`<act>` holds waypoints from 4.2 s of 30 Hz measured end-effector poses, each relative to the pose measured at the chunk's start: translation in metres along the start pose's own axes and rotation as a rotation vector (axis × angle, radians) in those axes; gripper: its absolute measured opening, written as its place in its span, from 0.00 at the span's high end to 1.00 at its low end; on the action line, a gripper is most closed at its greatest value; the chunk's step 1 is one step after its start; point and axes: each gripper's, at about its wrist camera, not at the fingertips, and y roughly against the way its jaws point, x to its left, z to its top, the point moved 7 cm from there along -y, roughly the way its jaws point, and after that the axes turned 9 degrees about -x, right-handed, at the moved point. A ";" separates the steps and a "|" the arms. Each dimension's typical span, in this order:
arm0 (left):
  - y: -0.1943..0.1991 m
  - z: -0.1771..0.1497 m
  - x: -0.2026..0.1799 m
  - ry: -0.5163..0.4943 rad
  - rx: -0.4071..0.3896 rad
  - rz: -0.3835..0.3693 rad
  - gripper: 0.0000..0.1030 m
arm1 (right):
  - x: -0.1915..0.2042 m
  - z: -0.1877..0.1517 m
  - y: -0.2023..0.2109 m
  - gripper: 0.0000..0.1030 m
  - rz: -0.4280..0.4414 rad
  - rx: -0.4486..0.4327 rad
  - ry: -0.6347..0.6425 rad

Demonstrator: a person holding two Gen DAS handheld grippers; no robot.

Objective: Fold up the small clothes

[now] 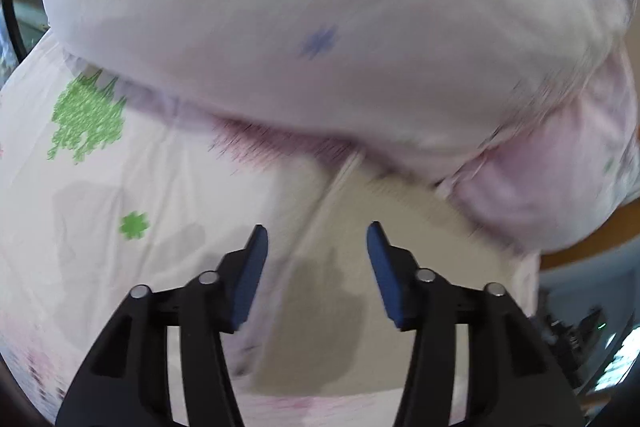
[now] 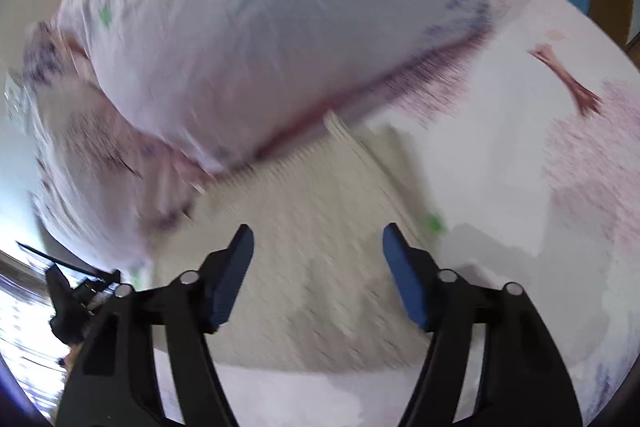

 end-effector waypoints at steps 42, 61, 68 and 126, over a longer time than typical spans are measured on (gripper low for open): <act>-0.075 -0.111 -0.243 -0.012 0.240 -0.477 0.49 | -0.100 0.032 0.051 0.12 0.107 0.077 -0.193; -0.130 -0.150 -0.224 -0.054 0.318 -0.394 0.63 | -0.021 0.009 -0.032 0.66 0.225 0.268 -0.185; -0.091 -0.093 -0.162 -0.214 0.136 -0.189 0.57 | 0.046 -0.015 -0.057 0.63 0.106 0.249 0.009; -0.020 -0.239 -0.081 -0.583 -0.031 0.138 0.01 | 0.046 -0.178 0.004 0.02 -0.281 -0.014 0.545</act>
